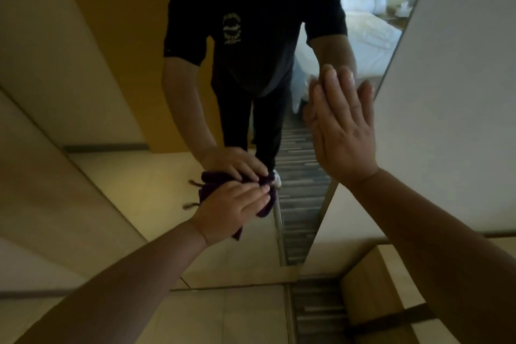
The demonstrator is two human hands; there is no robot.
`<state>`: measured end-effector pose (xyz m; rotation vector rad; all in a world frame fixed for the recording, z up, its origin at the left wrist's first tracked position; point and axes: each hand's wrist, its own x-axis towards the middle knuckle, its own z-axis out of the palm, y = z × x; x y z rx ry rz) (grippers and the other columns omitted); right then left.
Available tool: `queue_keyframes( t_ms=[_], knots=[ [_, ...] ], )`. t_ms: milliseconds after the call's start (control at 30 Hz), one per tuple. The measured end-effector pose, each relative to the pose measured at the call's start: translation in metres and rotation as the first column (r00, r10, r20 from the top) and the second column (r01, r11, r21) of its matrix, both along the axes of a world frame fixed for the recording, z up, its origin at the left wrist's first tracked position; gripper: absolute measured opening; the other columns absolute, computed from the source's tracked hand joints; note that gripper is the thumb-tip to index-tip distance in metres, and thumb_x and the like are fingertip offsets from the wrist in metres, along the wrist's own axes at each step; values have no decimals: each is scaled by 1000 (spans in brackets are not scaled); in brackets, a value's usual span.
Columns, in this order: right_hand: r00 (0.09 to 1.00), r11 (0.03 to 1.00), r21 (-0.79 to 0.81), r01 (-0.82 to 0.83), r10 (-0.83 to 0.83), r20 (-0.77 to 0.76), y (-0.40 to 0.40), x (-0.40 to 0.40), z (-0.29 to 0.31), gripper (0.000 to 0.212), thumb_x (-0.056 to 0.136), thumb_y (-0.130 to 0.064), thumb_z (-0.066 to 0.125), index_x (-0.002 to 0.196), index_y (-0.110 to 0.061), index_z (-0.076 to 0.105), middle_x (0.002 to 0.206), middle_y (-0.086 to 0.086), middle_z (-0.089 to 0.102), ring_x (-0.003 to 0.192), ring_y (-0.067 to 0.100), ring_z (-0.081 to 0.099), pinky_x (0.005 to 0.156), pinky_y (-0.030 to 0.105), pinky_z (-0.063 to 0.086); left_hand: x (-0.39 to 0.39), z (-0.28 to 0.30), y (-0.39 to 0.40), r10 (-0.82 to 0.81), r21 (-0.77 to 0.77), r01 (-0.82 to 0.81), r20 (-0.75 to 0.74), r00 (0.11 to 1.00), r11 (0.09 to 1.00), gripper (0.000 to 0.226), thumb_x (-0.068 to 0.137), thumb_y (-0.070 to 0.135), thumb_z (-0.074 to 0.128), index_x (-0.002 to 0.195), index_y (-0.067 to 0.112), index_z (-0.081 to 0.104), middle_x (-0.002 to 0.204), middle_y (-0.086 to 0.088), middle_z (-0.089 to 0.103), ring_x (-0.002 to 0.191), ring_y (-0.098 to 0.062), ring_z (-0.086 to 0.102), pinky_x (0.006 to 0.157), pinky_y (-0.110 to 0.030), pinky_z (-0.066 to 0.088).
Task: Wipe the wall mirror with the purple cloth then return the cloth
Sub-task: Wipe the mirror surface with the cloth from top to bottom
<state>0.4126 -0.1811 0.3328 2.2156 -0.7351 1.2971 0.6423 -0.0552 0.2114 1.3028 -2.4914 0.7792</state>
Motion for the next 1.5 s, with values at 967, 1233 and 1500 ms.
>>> queue_keyframes(
  t_ms=[967,1233,1500],
  knots=[
    [940,848,417,328,-249,-232,-19,-111,-65,58,104,-35,21,155,-9,11,164,10,1,153,27,-1,122,57,11,-67,30,-54,-85,-39,97,248,965,995,42,99,17,42,140,12,49,142,-5,52,129,-23,49,112,-42,30],
    [958,889,358,285,-272,-87,-32,-102,0,61,105,-36,25,156,-5,10,164,19,9,152,30,1,123,55,6,-114,214,-85,-170,-544,74,-127,977,836,29,103,10,50,129,9,63,132,-9,63,119,-29,58,97,-42,43],
    [967,964,75,254,-255,1,-74,-106,-4,64,103,-29,50,153,-2,20,158,26,20,150,32,5,118,62,10,-133,116,-109,-72,-475,158,194,978,866,42,106,20,43,146,10,46,150,-10,46,138,-30,43,115,-49,31]
  ],
)
